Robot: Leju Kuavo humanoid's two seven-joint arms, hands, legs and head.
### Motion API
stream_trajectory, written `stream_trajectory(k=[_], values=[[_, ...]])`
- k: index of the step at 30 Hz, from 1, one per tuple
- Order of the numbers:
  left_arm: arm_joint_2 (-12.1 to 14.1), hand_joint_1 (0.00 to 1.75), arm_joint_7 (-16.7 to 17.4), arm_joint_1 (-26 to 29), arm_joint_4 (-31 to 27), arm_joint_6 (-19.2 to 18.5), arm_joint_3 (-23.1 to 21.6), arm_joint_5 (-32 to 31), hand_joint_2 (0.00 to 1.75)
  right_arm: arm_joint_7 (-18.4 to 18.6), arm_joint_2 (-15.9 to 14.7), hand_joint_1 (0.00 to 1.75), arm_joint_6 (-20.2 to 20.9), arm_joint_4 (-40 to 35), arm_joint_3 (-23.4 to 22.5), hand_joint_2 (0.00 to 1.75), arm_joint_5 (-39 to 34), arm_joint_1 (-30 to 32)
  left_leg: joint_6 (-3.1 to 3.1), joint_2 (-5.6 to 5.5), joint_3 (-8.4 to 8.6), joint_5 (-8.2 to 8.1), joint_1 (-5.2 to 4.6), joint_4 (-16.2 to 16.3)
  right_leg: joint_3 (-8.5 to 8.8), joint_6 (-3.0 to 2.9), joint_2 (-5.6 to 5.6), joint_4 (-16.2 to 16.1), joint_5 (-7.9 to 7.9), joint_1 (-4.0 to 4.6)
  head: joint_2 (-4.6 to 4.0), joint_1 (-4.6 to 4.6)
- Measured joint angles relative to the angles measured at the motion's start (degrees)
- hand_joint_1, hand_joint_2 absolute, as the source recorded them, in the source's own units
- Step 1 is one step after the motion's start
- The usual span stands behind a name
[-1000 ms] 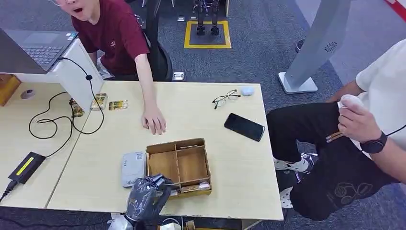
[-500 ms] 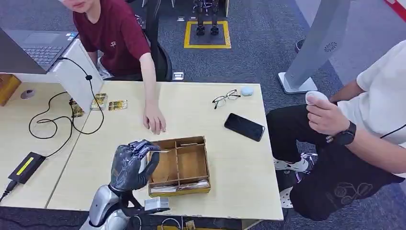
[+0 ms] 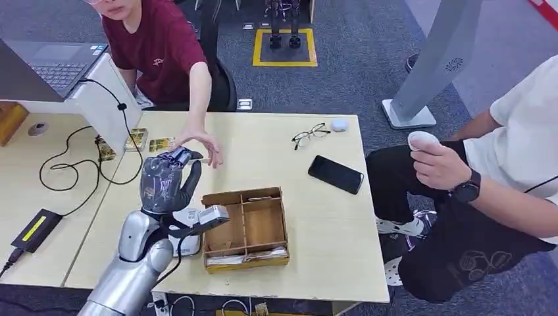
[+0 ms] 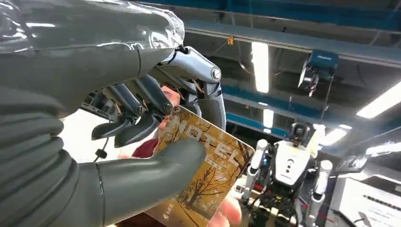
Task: Pass the card to the sensor for recognition and then transmit it.
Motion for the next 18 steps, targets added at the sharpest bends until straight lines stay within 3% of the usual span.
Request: stream_trajectory(k=[16,17,18], values=[[-0.4,1.75,-0.3,-0.6,3.2,0.0,0.4,-0.6,1.75,-0.4,0.0,0.0,0.0,0.0,0.0,1.75,0.0,0.0,0.0,0.0,-0.01,0.0,0.0,0.0,-0.01,0.0,0.0,0.0,0.0,0.0,0.0,0.0],[-0.4,1.55,-0.3,-0.6,3.3,0.0,0.4,-0.6,1.75,-0.4,0.0,0.0,0.0,0.0,0.0,1.75,0.0,0.0,0.0,0.0,-0.01,0.0,0.0,0.0,-0.01,0.0,0.0,0.0,0.0,0.0,0.0,0.0],[-0.4,0.0,-0.3,-0.6,3.4,0.0,0.4,-0.7,1.75,-0.4,0.0,0.0,0.0,0.0,0.0,1.75,0.0,0.0,0.0,0.0,-0.01,0.0,0.0,0.0,-0.01,0.0,0.0,0.0,0.0,0.0,0.0,0.0]])
